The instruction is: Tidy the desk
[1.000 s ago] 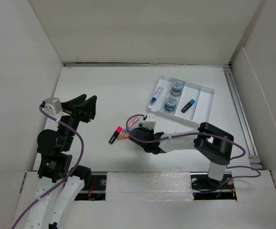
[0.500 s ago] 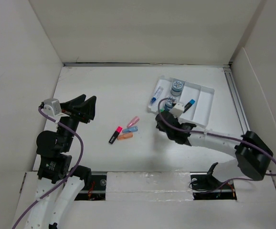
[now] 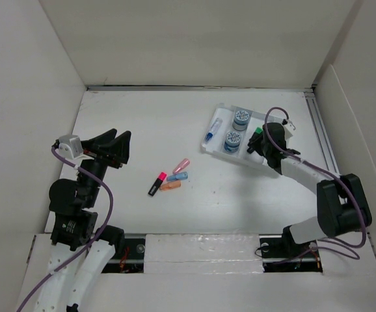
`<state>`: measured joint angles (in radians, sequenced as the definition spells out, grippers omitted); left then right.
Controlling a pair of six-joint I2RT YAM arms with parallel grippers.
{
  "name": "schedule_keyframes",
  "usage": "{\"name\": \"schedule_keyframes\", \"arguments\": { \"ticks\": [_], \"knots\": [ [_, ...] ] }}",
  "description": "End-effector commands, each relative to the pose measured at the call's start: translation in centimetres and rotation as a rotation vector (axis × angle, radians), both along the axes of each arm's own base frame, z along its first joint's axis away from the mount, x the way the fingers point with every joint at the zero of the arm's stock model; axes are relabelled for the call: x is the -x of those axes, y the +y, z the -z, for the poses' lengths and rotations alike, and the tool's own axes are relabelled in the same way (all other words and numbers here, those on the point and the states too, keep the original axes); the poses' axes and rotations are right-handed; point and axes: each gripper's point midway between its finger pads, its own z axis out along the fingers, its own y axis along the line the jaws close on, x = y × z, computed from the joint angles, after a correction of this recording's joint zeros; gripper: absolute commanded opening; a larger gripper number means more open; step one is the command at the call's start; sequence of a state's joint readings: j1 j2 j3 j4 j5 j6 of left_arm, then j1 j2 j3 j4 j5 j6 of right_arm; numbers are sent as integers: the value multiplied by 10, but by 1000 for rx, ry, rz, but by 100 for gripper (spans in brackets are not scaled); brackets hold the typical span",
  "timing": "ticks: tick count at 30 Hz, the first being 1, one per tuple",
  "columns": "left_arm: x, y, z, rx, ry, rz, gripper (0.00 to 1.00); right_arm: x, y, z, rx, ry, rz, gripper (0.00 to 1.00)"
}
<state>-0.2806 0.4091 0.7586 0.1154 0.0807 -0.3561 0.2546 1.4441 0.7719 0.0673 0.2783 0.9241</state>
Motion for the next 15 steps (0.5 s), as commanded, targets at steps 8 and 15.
{"name": "schedule_keyframes", "arguments": {
  "ticks": [8,15],
  "knots": [
    [7,-1,-17,18,-65,15,49,-36,7,-44,-95,-149,-32,66],
    [10,1,-19,24,-71,10,49,40,171,-56,-75,-200,-471,2]
  ]
}}
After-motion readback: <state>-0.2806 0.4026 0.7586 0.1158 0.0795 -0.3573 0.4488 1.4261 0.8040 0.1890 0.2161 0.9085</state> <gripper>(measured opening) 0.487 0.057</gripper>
